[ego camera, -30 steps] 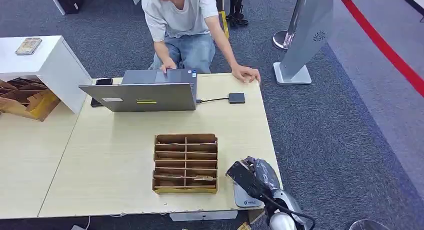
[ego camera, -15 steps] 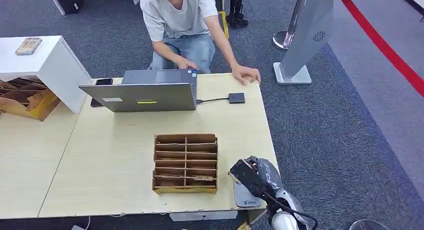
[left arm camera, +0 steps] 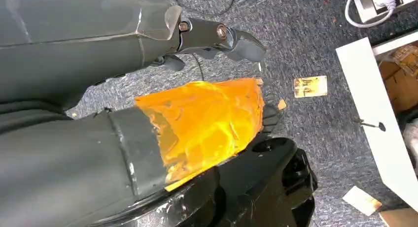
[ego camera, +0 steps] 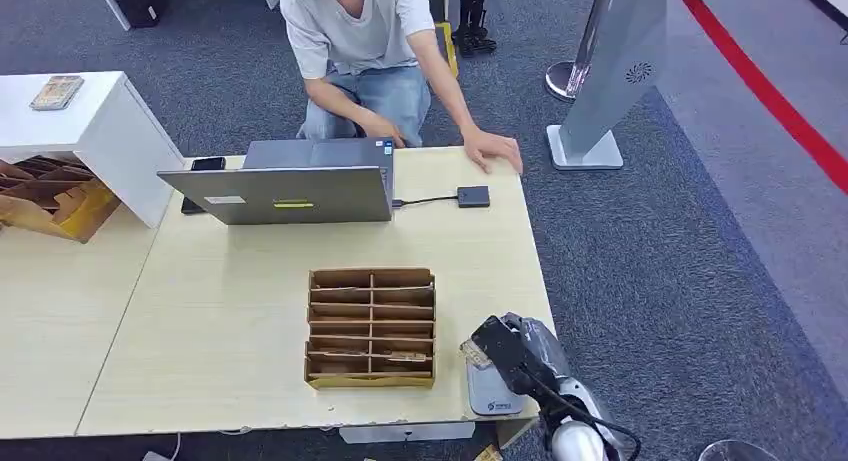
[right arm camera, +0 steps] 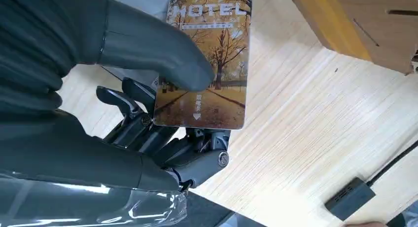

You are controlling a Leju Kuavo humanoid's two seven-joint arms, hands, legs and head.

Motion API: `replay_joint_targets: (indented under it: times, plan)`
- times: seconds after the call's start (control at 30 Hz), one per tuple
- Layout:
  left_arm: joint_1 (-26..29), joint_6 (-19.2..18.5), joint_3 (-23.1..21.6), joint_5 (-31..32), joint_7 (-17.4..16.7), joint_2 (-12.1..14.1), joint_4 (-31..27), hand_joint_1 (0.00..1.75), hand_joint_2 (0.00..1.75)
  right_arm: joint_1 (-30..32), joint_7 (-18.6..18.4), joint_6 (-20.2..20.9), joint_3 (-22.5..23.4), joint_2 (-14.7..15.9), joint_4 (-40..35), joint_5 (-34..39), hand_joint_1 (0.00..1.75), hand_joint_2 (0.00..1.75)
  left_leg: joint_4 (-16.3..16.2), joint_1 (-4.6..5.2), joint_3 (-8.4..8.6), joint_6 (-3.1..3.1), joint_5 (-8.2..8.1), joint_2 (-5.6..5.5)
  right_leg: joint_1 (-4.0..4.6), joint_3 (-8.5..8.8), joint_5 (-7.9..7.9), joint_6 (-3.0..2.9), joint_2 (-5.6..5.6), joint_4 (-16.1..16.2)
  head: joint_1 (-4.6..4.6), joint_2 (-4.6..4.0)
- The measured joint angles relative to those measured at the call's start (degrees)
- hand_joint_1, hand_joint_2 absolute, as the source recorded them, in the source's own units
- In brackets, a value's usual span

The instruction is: Pass the card to the sensor for recognition and then transmit it.

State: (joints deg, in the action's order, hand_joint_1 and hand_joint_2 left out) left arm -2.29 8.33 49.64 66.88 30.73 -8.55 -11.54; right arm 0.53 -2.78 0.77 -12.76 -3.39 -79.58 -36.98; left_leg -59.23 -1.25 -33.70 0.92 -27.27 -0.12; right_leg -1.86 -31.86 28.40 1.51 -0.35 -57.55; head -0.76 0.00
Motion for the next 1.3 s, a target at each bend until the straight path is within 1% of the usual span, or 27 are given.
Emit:
replay_joint_targets:
  times: [0.57,0.93,1.3]
  plan:
    - [0.0,0.0,0.4,1.1,0.2,0.0,0.0,0.0,0.0,1.2,0.1,1.6,2.5,0.0,0.0,2.7,1.75,1.75,0.0,0.0,0.0,0.0,0.0,0.0,0.0,0.0,0.0,0.0,0.0,0.0,0.0,0.0]
    - [0.0,0.1,0.7,2.0,0.7,0.1,0.0,0.0,0.0,1.6,-0.7,2.9,3.3,0.0,0.0,2.5,1.75,1.75,0.0,0.0,0.0,0.0,0.0,0.01,0.0,0.0,0.0,0.0,0.01,0.0,0.0,0.0]
    - [0.0,0.3,1.6,2.6,0.7,0.1,0.0,0.0,0.0,1.6,-1.8,3.2,3.3,0.0,0.3,1.0,1.75,1.75,0.0,0.0,0.0,0.0,0.0,0.01,0.0,0.0,0.0,0.0,0.01,0.0,0.0,0.0]
